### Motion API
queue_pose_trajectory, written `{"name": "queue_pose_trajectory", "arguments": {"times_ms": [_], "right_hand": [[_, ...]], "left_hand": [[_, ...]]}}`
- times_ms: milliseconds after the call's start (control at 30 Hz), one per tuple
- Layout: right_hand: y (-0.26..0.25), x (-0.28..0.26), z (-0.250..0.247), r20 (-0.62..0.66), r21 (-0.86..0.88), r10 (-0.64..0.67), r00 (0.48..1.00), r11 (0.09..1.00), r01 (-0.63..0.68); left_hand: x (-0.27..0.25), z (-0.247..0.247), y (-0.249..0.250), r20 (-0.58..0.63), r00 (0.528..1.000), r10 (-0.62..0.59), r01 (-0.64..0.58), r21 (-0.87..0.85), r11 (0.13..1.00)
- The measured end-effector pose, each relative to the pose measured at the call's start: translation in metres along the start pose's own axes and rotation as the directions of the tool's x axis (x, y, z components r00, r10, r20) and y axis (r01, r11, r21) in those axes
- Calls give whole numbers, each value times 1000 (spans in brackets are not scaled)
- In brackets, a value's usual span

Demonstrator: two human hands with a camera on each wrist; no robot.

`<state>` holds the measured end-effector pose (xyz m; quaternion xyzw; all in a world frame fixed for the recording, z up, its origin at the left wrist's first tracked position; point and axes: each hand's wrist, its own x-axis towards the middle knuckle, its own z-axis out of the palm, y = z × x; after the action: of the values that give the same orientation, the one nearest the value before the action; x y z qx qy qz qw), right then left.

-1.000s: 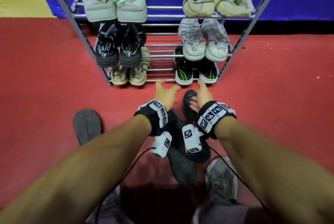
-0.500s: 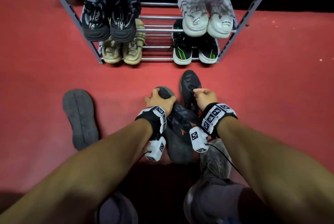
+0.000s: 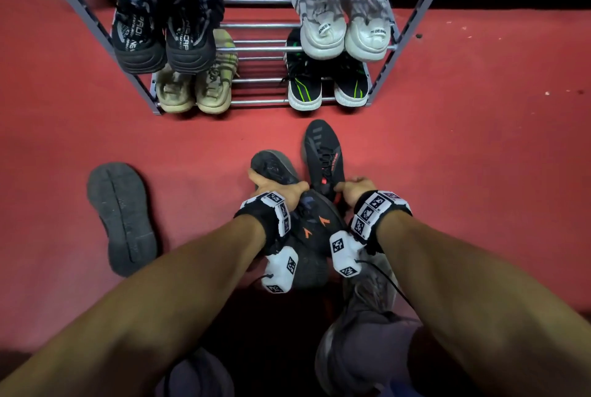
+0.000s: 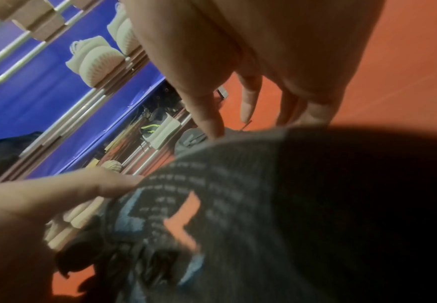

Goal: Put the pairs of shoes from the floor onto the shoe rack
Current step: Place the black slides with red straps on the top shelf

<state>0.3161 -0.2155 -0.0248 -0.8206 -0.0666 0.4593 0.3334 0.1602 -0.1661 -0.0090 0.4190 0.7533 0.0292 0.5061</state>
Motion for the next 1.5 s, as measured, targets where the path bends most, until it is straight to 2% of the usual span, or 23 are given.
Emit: {"name": "queue_pose_trajectory", "arguments": {"times_ms": [100, 167, 233, 300, 533, 700, 800, 867, 933, 1067, 1167, 1200, 1267, 1334, 1400, 1500], "right_hand": [[8, 1, 4, 66, -60, 33, 997, 998, -30], [11, 4, 8, 79, -83, 2, 997, 997, 5], [12, 9, 10, 92, -85, -32, 995, 996, 40], [10, 5, 8, 100, -65, -40, 994, 997, 47], [1, -14, 7, 185, -8, -46, 982, 999, 49], [0, -20, 11, 191, 78, -73, 979, 995, 59], [1, -16, 14, 160, 129, -101, 982, 988, 80], [1, -14, 14, 133, 101, -119, 984, 989, 106], [4, -11, 14, 102, 56, -127, 987, 991, 121], [10, -8, 6, 0, -46, -123, 992, 991, 123], [10, -12, 3, -3, -108, -123, 992, 987, 122], [11, -10, 4, -4, -113, -117, 993, 987, 115], [8, -11, 5, -25, -134, -132, 991, 983, 127], [3, -12, 9, -99, -307, -241, 965, 930, 201], [-4, -14, 18, -70, -381, -372, 926, 868, 320], [-12, -23, 38, 139, -326, -383, 913, 853, 407]], "left_hand": [[-1, -9, 0, 5, 1000, 5, -5, 101, 995], [0, -17, -3, -21, 998, 54, -51, 132, 990], [6, -27, -7, -90, 990, 108, -103, 67, 992], [24, -33, -15, -124, 986, 112, -114, -10, 993], [48, -40, -32, 8, 997, 77, -71, -290, 954], [53, -49, -38, 67, 994, 83, -60, -295, 954], [56, -58, -38, -5, 994, 110, -106, -318, 942], [57, -71, -37, -122, 986, 114, -144, -272, 952], [58, -83, -39, -184, 975, 126, -162, -194, 968], [64, -88, -55, -210, 970, 123, -121, 26, 992], [63, -79, -63, -145, 985, 90, -76, 93, 993], [64, -74, -64, -165, 983, 84, -63, 130, 990], [55, -66, -57, -288, 952, 101, -35, 226, 973], [46, -59, -47, -353, 918, 180, -65, 314, 947], [39, -54, -36, -338, 903, 266, -148, 337, 930], [36, -45, -25, -283, 904, 322, -265, 220, 939]]}}
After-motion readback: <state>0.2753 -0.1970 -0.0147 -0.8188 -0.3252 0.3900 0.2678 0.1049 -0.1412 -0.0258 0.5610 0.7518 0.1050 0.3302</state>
